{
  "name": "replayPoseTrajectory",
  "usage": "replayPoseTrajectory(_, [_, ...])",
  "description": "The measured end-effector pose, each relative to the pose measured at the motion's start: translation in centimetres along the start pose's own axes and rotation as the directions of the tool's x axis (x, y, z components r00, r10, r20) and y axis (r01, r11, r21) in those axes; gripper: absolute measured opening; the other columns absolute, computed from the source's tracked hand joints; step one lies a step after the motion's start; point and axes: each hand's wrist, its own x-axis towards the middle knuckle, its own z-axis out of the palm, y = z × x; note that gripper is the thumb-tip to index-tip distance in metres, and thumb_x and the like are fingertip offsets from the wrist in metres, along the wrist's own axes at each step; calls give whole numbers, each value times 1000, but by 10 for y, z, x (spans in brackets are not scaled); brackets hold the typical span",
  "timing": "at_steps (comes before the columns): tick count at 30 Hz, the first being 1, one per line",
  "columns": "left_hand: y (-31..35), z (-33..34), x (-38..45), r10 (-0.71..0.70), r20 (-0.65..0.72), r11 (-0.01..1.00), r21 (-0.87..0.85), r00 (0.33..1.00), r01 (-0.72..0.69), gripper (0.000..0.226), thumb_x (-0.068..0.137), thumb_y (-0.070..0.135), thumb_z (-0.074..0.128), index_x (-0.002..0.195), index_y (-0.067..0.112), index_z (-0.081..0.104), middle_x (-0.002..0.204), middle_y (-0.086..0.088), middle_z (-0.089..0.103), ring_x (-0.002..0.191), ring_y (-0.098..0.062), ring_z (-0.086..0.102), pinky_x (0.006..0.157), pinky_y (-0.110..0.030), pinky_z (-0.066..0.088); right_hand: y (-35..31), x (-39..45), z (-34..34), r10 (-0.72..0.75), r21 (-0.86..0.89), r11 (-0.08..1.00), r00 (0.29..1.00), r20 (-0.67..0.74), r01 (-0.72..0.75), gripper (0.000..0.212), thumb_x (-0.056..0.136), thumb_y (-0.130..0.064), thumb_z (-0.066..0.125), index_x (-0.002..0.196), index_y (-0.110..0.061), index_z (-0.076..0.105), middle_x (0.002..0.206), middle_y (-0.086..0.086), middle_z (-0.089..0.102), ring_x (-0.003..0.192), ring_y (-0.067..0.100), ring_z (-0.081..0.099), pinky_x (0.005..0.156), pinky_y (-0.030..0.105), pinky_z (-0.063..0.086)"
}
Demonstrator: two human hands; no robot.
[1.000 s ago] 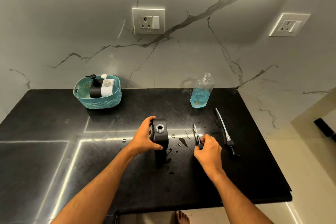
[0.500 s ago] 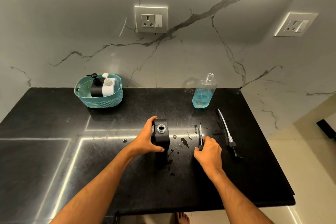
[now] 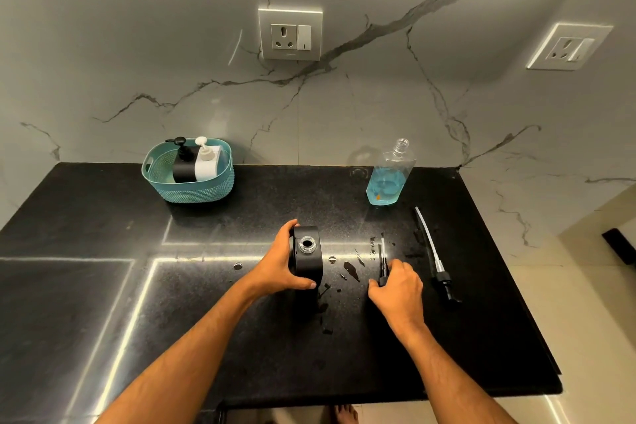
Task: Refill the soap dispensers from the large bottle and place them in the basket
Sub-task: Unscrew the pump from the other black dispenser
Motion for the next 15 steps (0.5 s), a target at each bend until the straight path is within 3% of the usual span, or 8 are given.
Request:
replayPoseTrajectory(12, [-1, -1, 2, -5, -11, 1000, 7, 1000, 5, 140, 61, 26, 100, 164, 28, 5, 164, 0, 30, 147, -17, 38, 115, -25, 29, -2, 0, -2, 14, -17, 1000, 1000, 10, -14, 51, 79, -33, 83, 118, -7, 62, 108, 6, 60, 105, 24, 59, 91, 31, 47])
replayPoseTrajectory(15, [-1, -1, 3, -1, -13, 1000, 8, 1000, 1, 142, 56, 36, 99, 164, 29, 6, 164, 1, 29, 148, -18, 38, 117, -27, 30, -2, -1, -2, 22, -18, 1000, 1000, 15, -22, 53, 81, -34, 82, 121, -7, 61, 111, 6, 60, 108, 23, 58, 92, 30, 46])
